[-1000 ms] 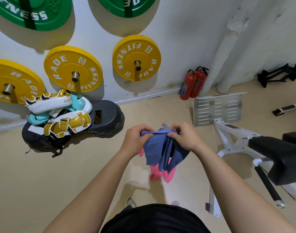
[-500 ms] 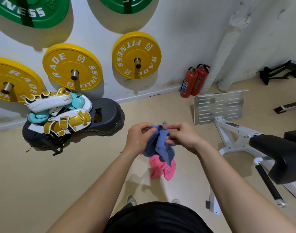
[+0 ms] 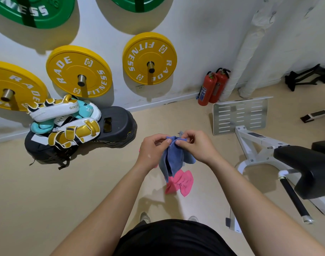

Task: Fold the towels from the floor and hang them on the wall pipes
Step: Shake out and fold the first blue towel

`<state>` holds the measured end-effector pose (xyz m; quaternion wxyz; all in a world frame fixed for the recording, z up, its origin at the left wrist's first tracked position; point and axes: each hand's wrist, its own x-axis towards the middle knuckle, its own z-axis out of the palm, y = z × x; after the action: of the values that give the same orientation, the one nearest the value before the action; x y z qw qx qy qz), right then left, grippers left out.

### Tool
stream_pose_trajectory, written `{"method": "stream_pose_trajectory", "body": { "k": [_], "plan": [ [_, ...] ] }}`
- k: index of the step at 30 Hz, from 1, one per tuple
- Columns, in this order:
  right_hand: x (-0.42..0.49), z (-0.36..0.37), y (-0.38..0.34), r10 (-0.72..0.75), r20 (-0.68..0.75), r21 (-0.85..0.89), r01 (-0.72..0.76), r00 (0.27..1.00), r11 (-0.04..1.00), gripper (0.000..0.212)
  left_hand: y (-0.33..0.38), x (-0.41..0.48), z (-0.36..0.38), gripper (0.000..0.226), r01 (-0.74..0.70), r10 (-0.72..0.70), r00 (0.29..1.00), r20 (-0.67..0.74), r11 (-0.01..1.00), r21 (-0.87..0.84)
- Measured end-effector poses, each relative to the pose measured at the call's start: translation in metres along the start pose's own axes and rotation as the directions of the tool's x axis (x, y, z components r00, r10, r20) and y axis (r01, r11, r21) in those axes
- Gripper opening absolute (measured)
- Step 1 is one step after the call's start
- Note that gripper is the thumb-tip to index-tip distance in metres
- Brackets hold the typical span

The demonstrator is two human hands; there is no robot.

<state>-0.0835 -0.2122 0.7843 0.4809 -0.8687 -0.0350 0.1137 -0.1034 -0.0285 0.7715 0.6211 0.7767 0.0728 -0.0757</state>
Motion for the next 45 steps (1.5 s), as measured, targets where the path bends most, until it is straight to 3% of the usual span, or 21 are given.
{"method": "stream_pose_trajectory", "body": {
  "k": [9,20,25,29,32,34,37,39,45],
  "plan": [
    [0.0,0.006,0.01,0.029,-0.03,0.018,-0.028,0.999,0.999,0.036,0.003,-0.013,0.004,0.02,0.071,-0.066,0.997,0.041,0.988,-0.133],
    [-0.001,0.016,0.01,0.064,-0.11,0.073,-0.056,0.992,0.996,0.039,0.002,-0.015,0.013,0.017,0.044,-0.037,0.998,0.05,0.99,-0.132],
    [-0.002,0.016,0.01,0.07,-0.094,0.094,-0.061,0.993,0.994,0.04,0.002,-0.012,0.012,0.018,-0.072,0.073,0.996,-0.045,0.997,0.027],
    [-0.011,0.007,0.017,0.115,0.008,-0.23,-0.11,0.993,0.967,0.045,0.009,-0.005,-0.003,0.016,-0.166,0.176,0.984,-0.026,0.963,0.213],
    [-0.018,0.003,0.025,0.169,0.004,-0.335,-0.158,0.986,0.929,0.029,0.015,-0.002,-0.011,0.011,-0.256,0.245,0.967,0.073,0.924,0.283],
    [-0.019,0.003,0.021,0.11,-0.024,-0.289,-0.113,0.994,0.951,0.014,0.02,-0.001,-0.013,0.01,-0.306,0.281,0.952,0.124,0.9,0.309],
    [-0.012,0.007,0.013,-0.021,0.066,-0.205,0.034,0.998,0.978,0.035,0.026,0.0,-0.017,0.01,-0.352,0.305,0.934,0.186,0.872,0.34],
    [-0.006,0.012,0.008,-0.058,0.117,-0.204,0.081,0.991,0.976,0.021,0.029,0.0,-0.022,0.01,-0.368,0.314,0.927,0.204,0.865,0.341],
    [0.003,0.014,0.008,-0.022,0.219,-0.103,0.045,0.975,0.994,0.019,0.026,0.004,-0.048,0.006,-0.327,0.3,0.945,0.13,0.863,0.385]
  ]
}}
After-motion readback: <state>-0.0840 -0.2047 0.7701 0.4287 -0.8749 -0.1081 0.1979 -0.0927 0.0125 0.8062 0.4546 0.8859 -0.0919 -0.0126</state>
